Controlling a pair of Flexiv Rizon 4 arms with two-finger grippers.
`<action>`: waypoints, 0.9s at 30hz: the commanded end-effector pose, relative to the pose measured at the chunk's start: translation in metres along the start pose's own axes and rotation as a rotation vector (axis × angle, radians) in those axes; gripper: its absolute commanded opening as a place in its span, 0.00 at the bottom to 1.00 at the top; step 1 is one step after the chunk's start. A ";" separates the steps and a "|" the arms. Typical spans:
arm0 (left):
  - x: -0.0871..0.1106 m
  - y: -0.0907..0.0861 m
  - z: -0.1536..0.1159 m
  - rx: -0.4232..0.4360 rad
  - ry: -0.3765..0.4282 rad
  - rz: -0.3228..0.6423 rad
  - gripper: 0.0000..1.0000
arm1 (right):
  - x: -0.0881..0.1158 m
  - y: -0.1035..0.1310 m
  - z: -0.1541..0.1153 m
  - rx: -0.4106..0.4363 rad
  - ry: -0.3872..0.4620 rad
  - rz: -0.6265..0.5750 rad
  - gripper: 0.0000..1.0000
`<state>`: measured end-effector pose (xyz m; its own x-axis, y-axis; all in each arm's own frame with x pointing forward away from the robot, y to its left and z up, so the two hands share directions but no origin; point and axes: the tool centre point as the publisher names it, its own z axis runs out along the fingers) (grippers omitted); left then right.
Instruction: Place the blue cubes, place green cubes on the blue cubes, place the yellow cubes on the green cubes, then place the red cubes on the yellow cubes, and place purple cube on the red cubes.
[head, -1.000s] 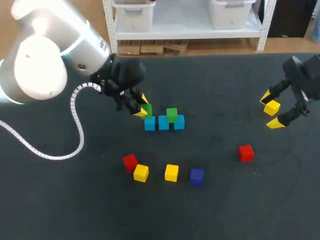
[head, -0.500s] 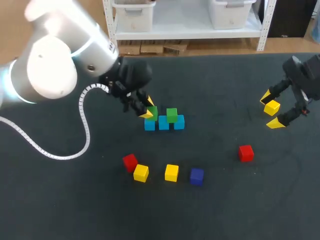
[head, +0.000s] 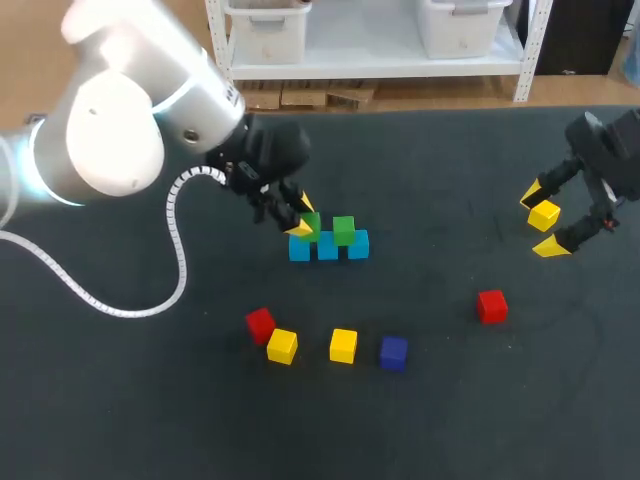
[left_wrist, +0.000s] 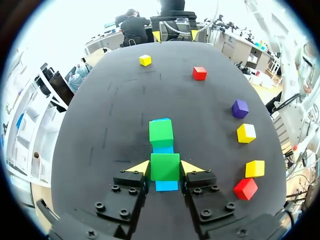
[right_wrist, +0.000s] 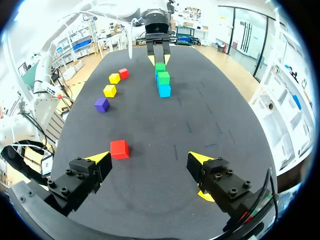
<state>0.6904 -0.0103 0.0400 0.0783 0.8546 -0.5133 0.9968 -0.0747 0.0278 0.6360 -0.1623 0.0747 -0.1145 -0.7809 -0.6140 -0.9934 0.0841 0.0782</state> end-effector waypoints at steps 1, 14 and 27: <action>-0.001 0.003 0.002 0.007 0.006 -0.001 0.00 | 0.000 0.001 0.000 0.001 -0.002 -0.001 1.00; -0.001 0.002 0.005 0.013 0.027 -0.018 0.00 | 0.000 0.001 0.000 0.001 -0.002 -0.001 1.00; -0.003 0.002 0.009 0.015 0.052 -0.050 0.00 | 0.000 0.001 0.000 0.001 -0.002 -0.001 1.00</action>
<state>0.6893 -0.0158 0.0337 0.0321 0.8781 -0.4774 0.9992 -0.0394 -0.0054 0.6360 -0.1623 0.0747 -0.1145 -0.7809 -0.6140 -0.9934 0.0842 0.0782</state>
